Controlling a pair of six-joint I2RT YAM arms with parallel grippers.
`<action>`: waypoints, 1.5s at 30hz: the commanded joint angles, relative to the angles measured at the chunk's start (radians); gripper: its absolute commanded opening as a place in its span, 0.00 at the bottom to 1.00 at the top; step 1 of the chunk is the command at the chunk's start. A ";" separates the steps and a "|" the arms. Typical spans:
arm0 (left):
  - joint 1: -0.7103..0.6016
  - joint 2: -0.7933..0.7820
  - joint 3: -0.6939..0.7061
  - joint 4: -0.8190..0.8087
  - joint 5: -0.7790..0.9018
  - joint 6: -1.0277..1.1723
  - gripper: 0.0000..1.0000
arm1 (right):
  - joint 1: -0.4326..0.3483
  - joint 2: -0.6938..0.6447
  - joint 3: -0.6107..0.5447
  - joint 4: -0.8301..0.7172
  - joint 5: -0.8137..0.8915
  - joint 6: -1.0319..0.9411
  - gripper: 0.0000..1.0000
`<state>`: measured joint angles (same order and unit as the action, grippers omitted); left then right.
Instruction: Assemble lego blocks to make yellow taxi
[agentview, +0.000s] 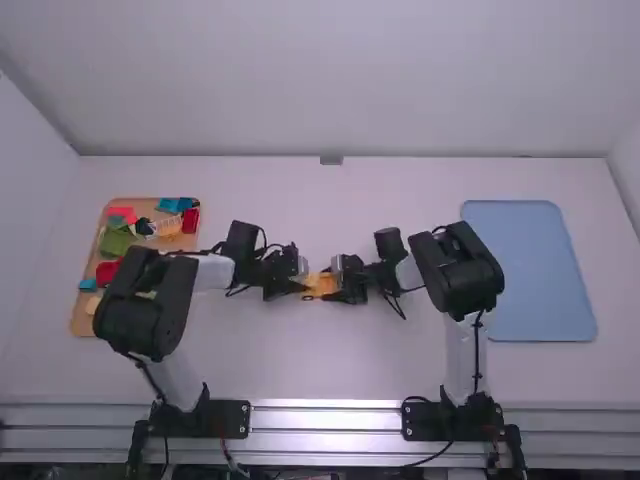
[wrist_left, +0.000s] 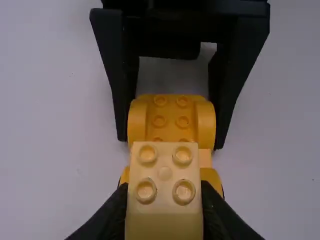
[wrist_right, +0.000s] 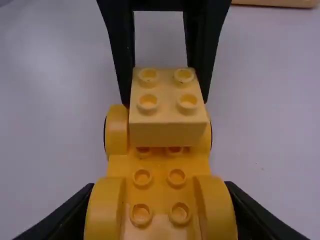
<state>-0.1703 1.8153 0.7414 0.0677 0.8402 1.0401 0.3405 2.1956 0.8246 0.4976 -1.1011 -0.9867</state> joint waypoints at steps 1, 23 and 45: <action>0.001 -0.012 0.000 -0.020 -0.022 0.004 0.02 | 0.006 0.010 -0.007 -0.008 0.010 -0.006 0.58; -0.014 -0.012 0.000 -0.021 0.008 0.004 0.27 | 0.006 0.010 -0.007 -0.008 0.009 -0.005 0.58; -0.009 -0.038 0.000 0.019 0.043 0.003 0.90 | 0.006 0.010 -0.007 -0.012 0.009 -0.005 0.58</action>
<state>-0.1749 1.8133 0.7414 0.0910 0.8436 1.0401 0.3412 2.1956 0.8242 0.4934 -1.1042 -0.9905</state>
